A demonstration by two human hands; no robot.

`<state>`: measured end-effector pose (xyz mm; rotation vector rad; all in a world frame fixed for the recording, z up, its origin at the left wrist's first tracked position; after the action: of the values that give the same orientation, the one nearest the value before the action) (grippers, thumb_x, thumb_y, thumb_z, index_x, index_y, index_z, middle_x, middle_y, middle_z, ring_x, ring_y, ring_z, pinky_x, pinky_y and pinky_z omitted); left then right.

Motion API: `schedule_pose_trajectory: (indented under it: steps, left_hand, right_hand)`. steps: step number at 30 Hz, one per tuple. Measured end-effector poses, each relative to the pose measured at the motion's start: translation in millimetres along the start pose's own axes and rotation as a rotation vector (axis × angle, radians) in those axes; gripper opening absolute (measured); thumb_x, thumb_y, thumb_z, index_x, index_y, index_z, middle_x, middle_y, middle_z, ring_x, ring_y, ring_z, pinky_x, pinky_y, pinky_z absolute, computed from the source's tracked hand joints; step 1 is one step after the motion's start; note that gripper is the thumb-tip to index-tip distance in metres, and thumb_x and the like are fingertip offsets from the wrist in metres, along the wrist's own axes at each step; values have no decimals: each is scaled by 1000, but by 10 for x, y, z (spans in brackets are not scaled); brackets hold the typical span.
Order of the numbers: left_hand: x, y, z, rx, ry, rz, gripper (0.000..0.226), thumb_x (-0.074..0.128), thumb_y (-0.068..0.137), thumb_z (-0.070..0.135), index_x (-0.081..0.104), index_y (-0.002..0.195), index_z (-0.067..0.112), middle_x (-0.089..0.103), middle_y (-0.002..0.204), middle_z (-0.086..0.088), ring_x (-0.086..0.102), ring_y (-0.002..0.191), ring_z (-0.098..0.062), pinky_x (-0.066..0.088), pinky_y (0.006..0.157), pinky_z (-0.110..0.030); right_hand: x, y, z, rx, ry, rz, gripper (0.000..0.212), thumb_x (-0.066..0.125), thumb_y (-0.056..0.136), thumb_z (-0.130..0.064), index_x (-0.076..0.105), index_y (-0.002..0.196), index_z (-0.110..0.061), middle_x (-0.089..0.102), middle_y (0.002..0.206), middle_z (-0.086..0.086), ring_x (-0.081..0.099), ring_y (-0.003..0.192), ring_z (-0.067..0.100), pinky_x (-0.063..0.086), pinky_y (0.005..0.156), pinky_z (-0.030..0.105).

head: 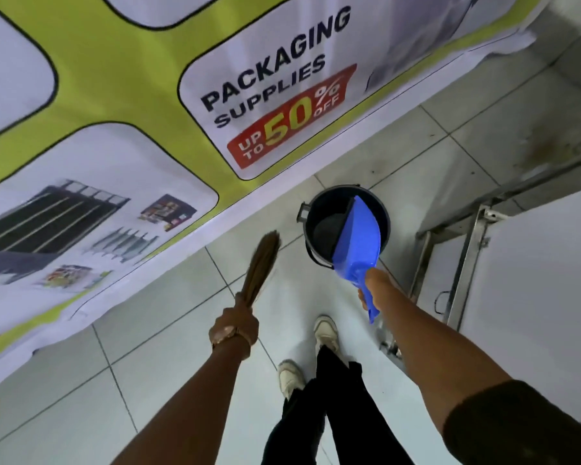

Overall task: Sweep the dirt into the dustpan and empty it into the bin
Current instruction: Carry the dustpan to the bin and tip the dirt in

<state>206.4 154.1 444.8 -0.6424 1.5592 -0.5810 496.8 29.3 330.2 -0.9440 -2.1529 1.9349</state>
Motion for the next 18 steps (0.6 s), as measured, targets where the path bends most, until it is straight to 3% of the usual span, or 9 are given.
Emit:
schedule_pose_trajectory:
  steps: [1, 3, 5, 7, 9, 13, 16, 18]
  left_hand:
    - [25, 17, -25, -1, -7, 6, 51, 27, 101, 31, 21, 150, 23, 58, 129, -17, 58, 114, -35, 47, 92, -42]
    - [81, 35, -102, -18, -31, 19, 57, 27, 102, 33, 10, 153, 15, 57, 131, -18, 58, 115, -35, 46, 92, -42]
    - [175, 61, -236, -36, -85, 39, 55, 28, 102, 33, 17, 150, 9, 57, 130, -18, 58, 114, -36, 45, 92, -42]
    - [328, 155, -402, -49, -141, 55, 44, 30, 101, 33, 34, 137, 8, 60, 124, -18, 60, 111, -37, 46, 91, -42]
    - [577, 288, -591, -72, -189, 34, 39, 31, 101, 33, 38, 131, 10, 61, 121, -19, 60, 109, -38, 47, 90, -43]
    - [1402, 828, -952, -85, -157, -2, 46, 31, 101, 32, 28, 143, 14, 58, 125, -20, 59, 110, -39, 46, 91, -44]
    - [2211, 1384, -1132, -44, -74, -36, 61, 30, 102, 34, 1, 155, 22, 53, 133, -21, 57, 114, -37, 44, 94, -43]
    - [2741, 1773, -1214, -37, -72, -46, 65, 32, 102, 33, -6, 154, 23, 53, 133, -23, 55, 116, -39, 43, 95, -44]
  right_hand:
    - [-35, -6, 19, -53, -43, 57, 26, 44, 81, -30, 52, 76, -6, 48, 66, 11, 47, 53, 23, 41, 61, 36]
    - [-101, -84, 18, -227, -261, 179, 36, 46, 86, -24, 61, 108, 1, 63, 97, 21, 63, 86, 37, 49, 79, 42]
    - [-52, -350, 7, -540, -388, 248, 36, 39, 96, -12, 55, 122, 8, 59, 118, 30, 58, 109, 42, 47, 92, 45]
    - [-36, -662, 131, -774, -340, 331, 41, 38, 97, -22, 51, 128, 3, 60, 117, 27, 58, 109, 40, 48, 91, 45]
    - [107, -669, 422, -914, -388, 363, 43, 45, 96, -25, 48, 132, -1, 61, 116, 22, 58, 107, 37, 50, 92, 45]
    - [615, -74, 1203, -969, -592, 295, 42, 66, 84, -6, 55, 124, 2, 64, 112, 20, 62, 101, 40, 52, 88, 47]
    - [1070, 744, 1698, -928, -766, 254, 41, 69, 74, 1, 60, 115, 0, 65, 107, 19, 66, 92, 42, 52, 81, 49]
    - [1378, 1300, 1908, -886, -847, 238, 43, 68, 73, 1, 61, 116, 0, 64, 109, 20, 65, 93, 44, 49, 84, 49]
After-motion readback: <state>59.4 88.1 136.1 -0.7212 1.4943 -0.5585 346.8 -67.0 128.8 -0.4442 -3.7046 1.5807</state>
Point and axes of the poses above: each hand's wrist, its own y-axis towards the middle knuckle, its own x-axis out of the palm, z = x × y, the point moved 9 cm from there along y, towards the middle knuckle
